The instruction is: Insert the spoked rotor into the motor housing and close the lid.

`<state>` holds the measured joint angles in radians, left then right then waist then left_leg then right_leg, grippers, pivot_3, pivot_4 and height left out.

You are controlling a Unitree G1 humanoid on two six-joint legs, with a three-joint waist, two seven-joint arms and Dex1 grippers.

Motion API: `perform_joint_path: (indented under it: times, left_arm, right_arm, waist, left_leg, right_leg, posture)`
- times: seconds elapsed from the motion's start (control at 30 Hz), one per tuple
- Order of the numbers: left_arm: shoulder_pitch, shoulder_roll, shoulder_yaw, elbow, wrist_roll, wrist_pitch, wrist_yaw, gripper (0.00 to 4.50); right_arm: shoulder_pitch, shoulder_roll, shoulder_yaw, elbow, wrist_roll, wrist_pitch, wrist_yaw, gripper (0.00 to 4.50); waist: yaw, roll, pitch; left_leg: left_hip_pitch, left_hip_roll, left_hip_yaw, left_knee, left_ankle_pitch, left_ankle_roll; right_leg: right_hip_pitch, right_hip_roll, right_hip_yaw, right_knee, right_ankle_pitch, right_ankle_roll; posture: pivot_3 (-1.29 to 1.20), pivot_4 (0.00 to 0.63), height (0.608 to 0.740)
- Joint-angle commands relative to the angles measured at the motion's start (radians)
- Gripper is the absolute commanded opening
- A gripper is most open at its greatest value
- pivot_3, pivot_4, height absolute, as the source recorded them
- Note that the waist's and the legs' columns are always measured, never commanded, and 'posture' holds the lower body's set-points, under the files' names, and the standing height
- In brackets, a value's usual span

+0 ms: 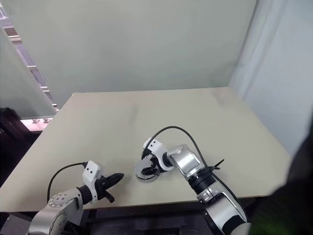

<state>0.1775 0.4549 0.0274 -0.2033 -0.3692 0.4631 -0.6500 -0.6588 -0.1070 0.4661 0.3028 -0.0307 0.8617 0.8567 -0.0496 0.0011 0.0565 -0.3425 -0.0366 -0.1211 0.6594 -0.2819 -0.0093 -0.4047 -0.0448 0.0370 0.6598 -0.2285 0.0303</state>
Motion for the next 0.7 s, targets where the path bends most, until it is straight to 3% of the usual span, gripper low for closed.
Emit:
perform_joint_path:
  times: [0.03, 0.7]
  left_arm:
    - [-0.009, -0.002, 0.019, -0.013, -0.006, -0.018, 0.002, 0.00]
    - [0.005, -0.010, 0.059, 0.007, -0.017, -0.034, 0.012, 0.00]
  right_arm:
    - [-0.001, 0.013, 0.013, -0.023, -0.004, 0.003, -0.041, 3.27]
    - [0.013, 0.033, 0.127, 0.026, -0.056, 0.068, -0.165, 3.27]
  waist:
    - [0.000, 0.000, 0.000]
    - [-0.002, 0.003, -0.009]
  left_leg:
    - [0.000, 0.000, 0.000, 0.000, 0.000, 0.000]
    - [0.003, 0.013, 0.004, 0.000, 0.001, -0.002]
  right_leg:
    - [0.000, 0.000, 0.000, 0.000, 0.000, 0.000]
    - [0.000, 0.013, 0.000, 0.000, 0.000, -0.001]
  posture:
    - [0.00, 0.000, 0.740]
    - [0.00, 0.000, 0.740]
